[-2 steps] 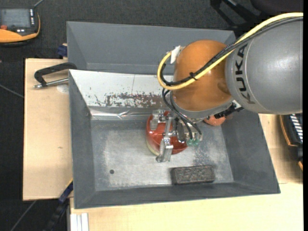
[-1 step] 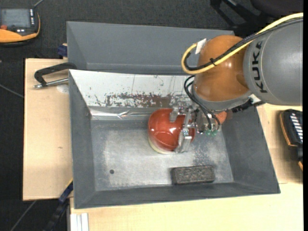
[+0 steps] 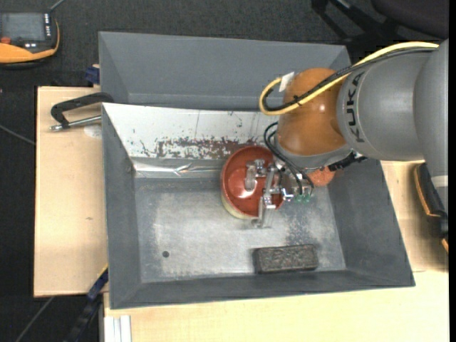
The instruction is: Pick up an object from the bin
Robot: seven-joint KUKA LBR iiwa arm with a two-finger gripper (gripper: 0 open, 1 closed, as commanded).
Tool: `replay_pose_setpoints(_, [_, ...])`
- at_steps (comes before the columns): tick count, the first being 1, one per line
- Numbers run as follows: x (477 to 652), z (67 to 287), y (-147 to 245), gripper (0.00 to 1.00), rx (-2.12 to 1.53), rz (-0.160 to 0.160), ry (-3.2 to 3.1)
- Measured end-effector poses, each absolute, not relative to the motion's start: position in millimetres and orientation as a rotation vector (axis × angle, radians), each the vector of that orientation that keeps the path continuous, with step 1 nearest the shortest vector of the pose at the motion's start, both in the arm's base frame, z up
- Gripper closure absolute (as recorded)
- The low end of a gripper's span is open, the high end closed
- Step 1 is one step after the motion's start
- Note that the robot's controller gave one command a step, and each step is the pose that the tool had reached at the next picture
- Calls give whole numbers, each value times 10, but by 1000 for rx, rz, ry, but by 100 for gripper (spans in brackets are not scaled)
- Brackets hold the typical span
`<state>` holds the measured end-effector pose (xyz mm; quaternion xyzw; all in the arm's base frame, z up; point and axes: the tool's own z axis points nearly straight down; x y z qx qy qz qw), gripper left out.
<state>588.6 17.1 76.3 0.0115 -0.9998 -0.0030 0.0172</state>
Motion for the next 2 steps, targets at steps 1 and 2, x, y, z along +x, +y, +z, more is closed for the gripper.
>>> replay_pose_setpoints(1, [5883, 758, 144, 100, 36, 1, -3114])
replay_pose_setpoints(2, [5842, 2201, 442, 100, 1, -2, -3124])
